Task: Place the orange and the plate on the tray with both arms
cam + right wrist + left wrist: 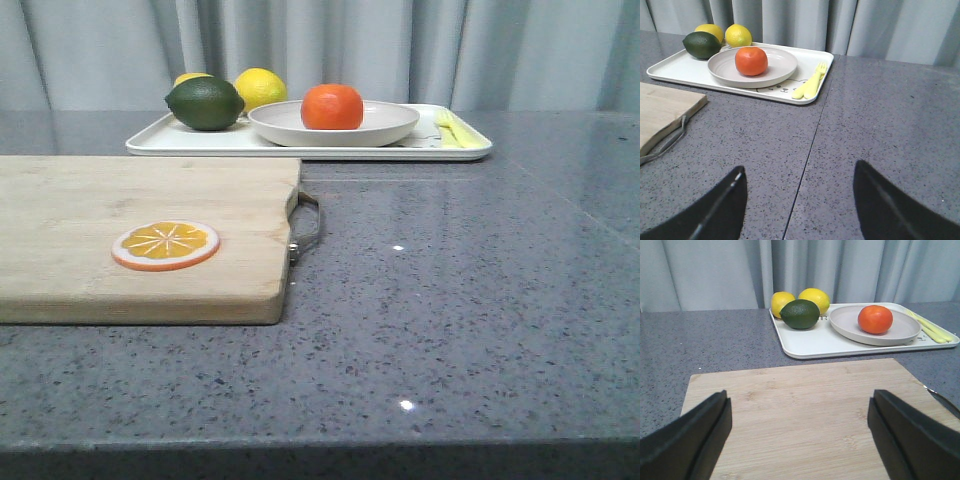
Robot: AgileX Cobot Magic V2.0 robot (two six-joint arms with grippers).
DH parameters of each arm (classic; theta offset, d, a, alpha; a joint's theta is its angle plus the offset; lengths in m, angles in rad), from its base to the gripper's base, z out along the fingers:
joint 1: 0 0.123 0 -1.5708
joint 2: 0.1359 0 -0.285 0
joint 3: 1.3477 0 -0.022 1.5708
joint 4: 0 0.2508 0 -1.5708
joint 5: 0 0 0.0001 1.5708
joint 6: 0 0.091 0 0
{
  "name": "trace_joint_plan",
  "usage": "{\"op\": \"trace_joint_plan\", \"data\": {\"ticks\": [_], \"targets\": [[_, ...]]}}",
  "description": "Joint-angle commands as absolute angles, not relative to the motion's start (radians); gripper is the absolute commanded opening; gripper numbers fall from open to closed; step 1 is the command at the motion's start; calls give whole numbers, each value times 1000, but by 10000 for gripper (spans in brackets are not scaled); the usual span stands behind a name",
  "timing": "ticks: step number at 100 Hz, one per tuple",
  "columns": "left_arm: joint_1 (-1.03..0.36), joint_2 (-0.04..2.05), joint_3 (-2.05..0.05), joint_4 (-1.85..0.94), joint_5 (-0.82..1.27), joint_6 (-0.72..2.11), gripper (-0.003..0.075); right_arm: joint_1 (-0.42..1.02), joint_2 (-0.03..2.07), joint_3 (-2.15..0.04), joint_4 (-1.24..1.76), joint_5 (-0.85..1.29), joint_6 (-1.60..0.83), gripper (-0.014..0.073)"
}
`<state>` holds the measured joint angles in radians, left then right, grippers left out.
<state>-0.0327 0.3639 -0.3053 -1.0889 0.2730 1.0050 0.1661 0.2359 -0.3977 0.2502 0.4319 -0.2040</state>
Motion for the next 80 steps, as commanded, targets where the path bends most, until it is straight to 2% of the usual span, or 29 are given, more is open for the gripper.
{"op": "trace_joint_plan", "data": {"ticks": [1,12,35,39,80], "targets": [[-32,371,-333,-1117,250,993,502,159,243,-422,248,328,-213,463],[-32,371,-333,-1117,250,993,360,159,243,-422,248,306,-213,389],[-32,371,-333,-1117,250,993,-17,159,243,-422,248,303,-213,-11],[-32,371,-333,-1117,250,993,-18,159,243,-422,248,303,-213,-76],[-32,371,-333,-1117,250,993,-19,159,243,-422,248,303,-213,-68]]}}
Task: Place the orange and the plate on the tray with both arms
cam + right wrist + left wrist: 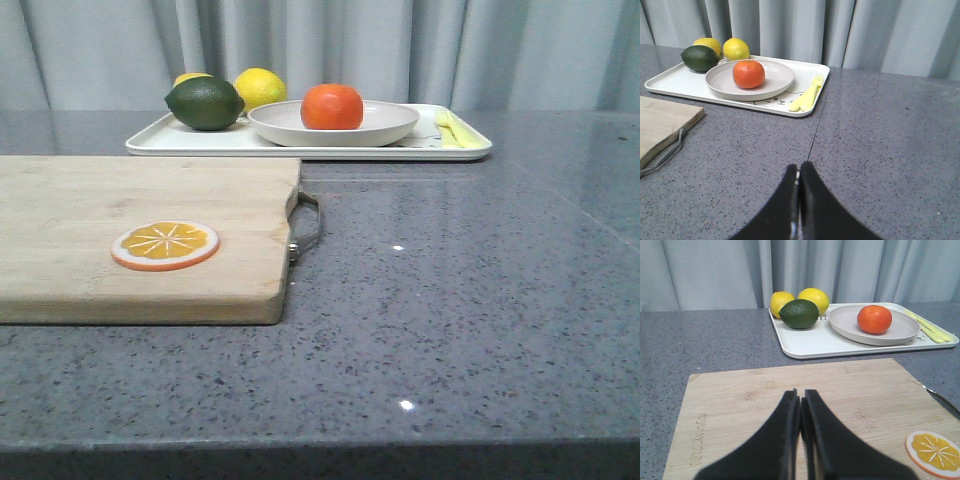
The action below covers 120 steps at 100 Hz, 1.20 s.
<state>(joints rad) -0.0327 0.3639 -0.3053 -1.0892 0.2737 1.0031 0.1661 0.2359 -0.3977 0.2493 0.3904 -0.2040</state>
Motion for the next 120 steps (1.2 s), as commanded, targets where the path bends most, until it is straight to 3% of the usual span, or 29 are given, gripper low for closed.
{"op": "trace_joint_plan", "data": {"ticks": [1,81,90,107,120], "targets": [[-32,371,-333,-1117,250,993,-19,159,243,-422,248,303,-213,-68],[-32,369,-333,-1073,206,991,-19,159,243,-422,248,303,-213,-68],[-32,352,-333,-908,204,887,-19,159,243,-422,248,303,-213,-68],[-32,259,-305,-316,204,298,-19,159,243,-422,248,303,-213,-68],[-32,163,-228,-56,157,0,-19,159,243,-422,248,303,-213,-68]]}}
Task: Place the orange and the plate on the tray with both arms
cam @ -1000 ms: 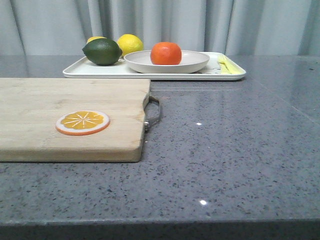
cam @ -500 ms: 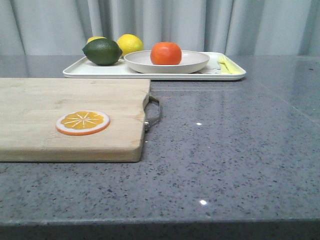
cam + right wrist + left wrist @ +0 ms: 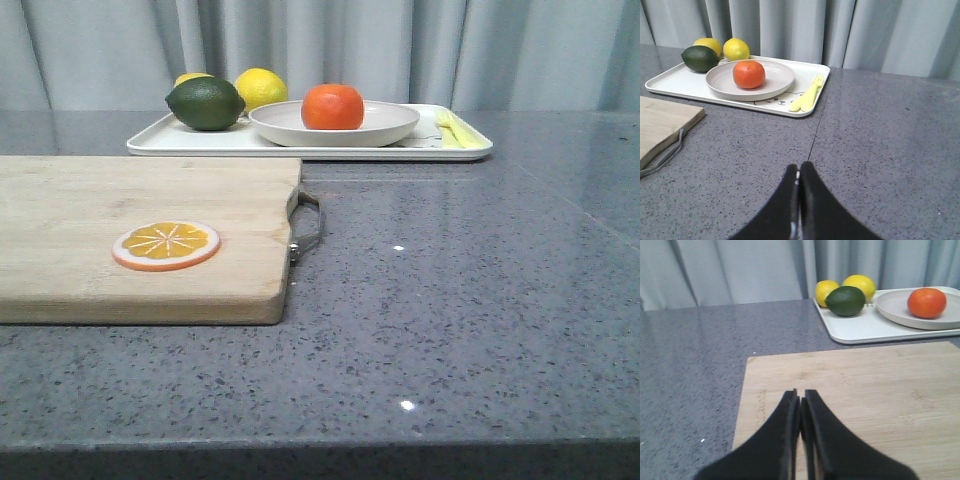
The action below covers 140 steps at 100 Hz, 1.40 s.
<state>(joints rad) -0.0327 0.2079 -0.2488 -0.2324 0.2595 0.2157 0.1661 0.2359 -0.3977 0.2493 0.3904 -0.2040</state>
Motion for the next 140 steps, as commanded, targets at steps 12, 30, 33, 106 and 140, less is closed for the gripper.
{"op": "trace_joint_plan", "data": {"ticks": [12,30,33,106,140], "targets": [[-32,74,-131,-37,74,-20,-19,159,243,-422,248,303,-213,-68],[-32,4,-28,-31,60,-20,-19,159,243,-422,248,303,-213,-68],[-32,-7,-17,-27,58,-22,-19,159,243,-422,248,303,-213,-68],[-36,-38,8,42,60,-27,-19,159,243,-422,248,307,-213,-68],[-36,-38,8,42,60,-27,-19,159,243,-422,248,307,-213,-68]]}}
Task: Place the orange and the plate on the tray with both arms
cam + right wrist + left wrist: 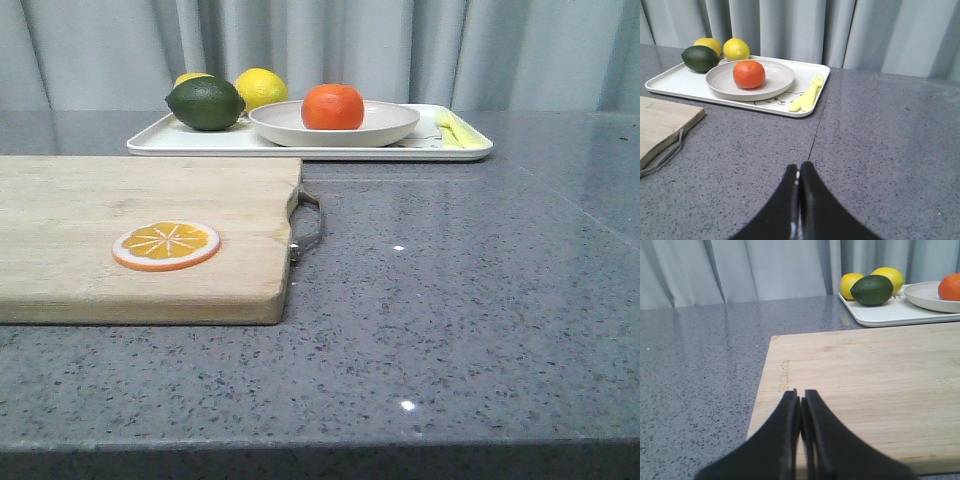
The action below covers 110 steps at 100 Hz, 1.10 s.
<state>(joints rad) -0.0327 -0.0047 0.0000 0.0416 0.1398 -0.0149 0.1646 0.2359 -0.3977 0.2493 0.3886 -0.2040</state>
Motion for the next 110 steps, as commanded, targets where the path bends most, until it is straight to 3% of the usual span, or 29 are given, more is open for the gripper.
{"op": "trace_joint_plan", "data": {"ticks": [1,53,96,110], "targets": [[-36,-38,8,42,60,-27,-19,159,243,-422,248,307,-213,-68],[-36,-38,8,42,60,-27,-19,159,240,-398,178,291,-186,-68],[-36,-38,8,42,60,-27,-19,159,-35,-45,32,100,31,-68],[-36,-38,8,42,60,-27,-19,155,-31,26,33,45,85,-68]]}}
